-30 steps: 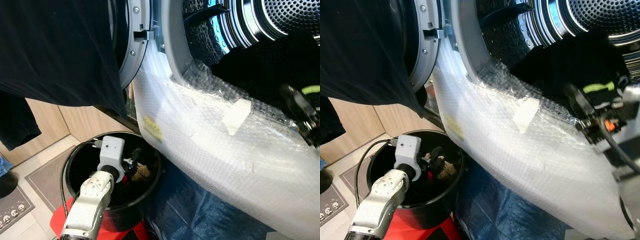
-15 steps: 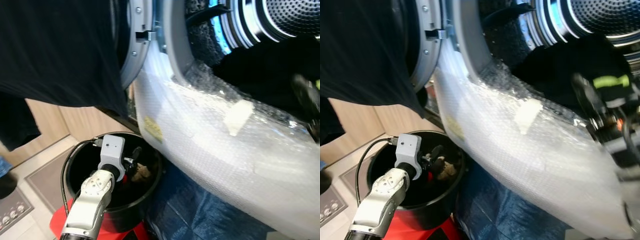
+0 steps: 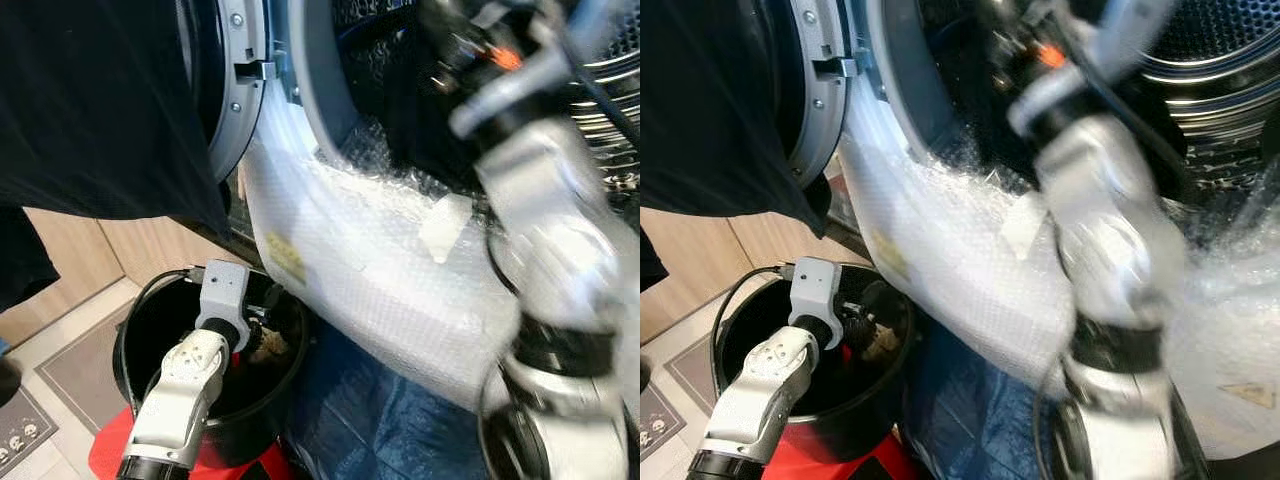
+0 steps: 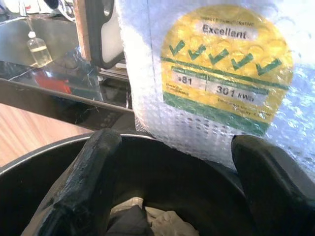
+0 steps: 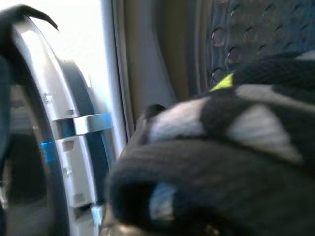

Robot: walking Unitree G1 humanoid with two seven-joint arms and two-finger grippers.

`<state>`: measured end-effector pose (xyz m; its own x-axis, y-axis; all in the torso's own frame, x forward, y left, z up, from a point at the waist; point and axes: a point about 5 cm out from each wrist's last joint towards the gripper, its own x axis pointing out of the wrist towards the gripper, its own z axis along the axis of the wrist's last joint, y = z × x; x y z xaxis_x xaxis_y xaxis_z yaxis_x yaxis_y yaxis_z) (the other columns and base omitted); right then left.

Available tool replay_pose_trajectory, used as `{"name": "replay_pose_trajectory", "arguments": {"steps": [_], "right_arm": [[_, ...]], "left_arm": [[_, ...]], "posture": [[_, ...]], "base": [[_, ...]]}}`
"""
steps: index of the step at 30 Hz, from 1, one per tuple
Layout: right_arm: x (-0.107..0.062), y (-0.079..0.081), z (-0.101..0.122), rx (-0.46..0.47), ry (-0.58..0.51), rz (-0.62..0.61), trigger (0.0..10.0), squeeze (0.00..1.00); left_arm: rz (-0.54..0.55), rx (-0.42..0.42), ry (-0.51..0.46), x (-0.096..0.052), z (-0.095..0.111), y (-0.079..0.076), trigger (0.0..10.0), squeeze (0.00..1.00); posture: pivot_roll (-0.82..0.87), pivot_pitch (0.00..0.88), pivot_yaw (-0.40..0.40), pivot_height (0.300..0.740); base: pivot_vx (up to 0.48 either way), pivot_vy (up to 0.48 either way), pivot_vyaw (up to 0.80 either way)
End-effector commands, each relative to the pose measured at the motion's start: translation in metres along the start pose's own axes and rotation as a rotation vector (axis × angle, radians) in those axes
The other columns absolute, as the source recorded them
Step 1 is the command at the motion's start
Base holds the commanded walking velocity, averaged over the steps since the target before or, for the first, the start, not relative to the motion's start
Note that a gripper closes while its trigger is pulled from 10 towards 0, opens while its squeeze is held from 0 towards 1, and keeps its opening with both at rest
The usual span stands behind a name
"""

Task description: Clothes washing

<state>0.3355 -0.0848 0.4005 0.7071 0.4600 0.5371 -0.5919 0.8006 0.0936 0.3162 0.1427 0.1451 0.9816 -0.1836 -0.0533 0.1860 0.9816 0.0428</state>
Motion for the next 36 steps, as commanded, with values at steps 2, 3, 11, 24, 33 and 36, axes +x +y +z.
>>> {"name": "replay_pose_trajectory", "arguments": {"steps": [2, 3, 11, 24, 33, 36], "right_arm": [[0.025, -0.025, -0.008, -0.119, 0.101, -0.175, 10.0, 0.0], [0.033, -0.036, -0.005, -0.185, 0.127, -0.255, 10.0, 0.0], [0.02, -0.112, 0.091, -0.45, -0.085, -0.924, 10.0, 0.0], [0.023, -0.102, -0.016, -0.437, 0.199, -0.748, 10.0, 0.0], [0.009, -0.116, 0.003, -0.486, 0.162, -0.763, 10.0, 1.0], [-0.001, -0.126, 0.013, -0.513, 0.152, -0.802, 10.0, 1.0]], "left_arm": [[0.006, 0.008, 0.003, 0.002, 0.002, 0.003, 10.0, 0.0], [0.006, 0.009, 0.002, 0.002, 0.002, 0.004, 10.0, 0.0], [-0.007, 0.017, -0.009, 0.003, 0.004, 0.002, 10.0, 0.0], [-0.031, 0.004, 0.016, -0.002, -0.001, -0.005, 10.0, 0.0], [-0.045, -0.006, 0.021, -0.001, -0.004, -0.012, 10.0, 0.0], [-0.045, -0.008, 0.021, -0.002, -0.004, -0.013, 10.0, 0.0]], "posture": [[0.1, 0.011, 0.0, 0.74], [0.1, 0.011, 0.0, 0.74], [0.11, 0.007, -0.01, 0.74], [0.08, 0.063, 0.004, 0.74], [0.07, 0.055, -0.004, 0.74], [0.08, 0.054, -0.009, 0.74]], "base": [[0.0, 0.0, 0.0], [0.0, 0.0, 0.0], [0.0, 0.0, 0.0], [0.0, 0.0, 0.0], [0.0, 0.0, 0.0], [0.0, 0.0, 0.0]]}}
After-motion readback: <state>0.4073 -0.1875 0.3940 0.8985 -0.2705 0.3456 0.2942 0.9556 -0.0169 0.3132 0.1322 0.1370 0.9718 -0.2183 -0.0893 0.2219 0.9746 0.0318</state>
